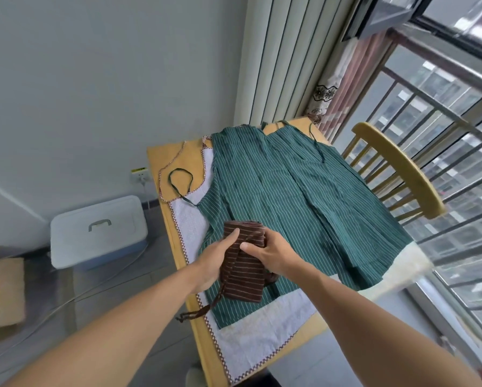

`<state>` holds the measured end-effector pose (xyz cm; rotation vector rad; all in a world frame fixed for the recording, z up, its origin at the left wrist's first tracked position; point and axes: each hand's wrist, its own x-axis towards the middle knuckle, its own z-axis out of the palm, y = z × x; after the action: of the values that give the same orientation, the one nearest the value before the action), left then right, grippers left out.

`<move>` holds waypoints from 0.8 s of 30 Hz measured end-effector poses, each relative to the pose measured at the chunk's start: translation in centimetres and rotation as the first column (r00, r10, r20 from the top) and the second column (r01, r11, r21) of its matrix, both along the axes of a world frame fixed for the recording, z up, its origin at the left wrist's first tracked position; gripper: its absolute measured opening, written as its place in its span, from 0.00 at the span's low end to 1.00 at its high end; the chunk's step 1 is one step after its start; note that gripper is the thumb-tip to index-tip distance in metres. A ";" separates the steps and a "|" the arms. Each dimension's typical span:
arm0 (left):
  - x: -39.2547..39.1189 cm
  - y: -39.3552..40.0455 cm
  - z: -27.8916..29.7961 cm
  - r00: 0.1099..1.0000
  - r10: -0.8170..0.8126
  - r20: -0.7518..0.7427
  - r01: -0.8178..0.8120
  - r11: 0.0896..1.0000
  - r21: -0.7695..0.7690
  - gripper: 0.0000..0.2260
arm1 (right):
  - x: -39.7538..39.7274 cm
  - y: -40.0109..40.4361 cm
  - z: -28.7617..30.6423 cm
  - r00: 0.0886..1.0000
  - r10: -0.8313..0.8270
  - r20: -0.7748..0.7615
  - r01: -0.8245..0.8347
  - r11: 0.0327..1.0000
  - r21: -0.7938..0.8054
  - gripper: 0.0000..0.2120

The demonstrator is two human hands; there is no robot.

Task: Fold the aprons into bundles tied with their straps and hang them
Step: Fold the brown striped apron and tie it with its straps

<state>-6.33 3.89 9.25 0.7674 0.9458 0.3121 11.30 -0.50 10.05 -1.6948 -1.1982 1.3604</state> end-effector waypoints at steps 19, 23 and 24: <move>3.9 -0.3 -1.4 0.964 0.259 -0.055 -0.261 0.964 -0.040 0.19 | 2.6 -2.0 0.0 0.992 -0.085 0.098 0.103 0.976 -0.192 0.17; 5.0 -0.7 -1.3 0.972 0.237 -0.002 -0.236 0.968 -0.092 0.16 | 4.0 -2.1 -0.4 0.981 -0.146 -0.126 0.106 0.954 -0.282 0.17; 5.5 -0.9 -1.3 0.973 0.230 -0.001 -0.229 0.969 -0.098 0.16 | 4.4 -2.2 -0.6 0.977 -0.137 -0.163 0.082 0.949 -0.306 0.18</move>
<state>-0.86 3.01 7.90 0.5672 1.0348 0.4677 15.71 -2.65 9.44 -1.7639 -0.8140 1.6505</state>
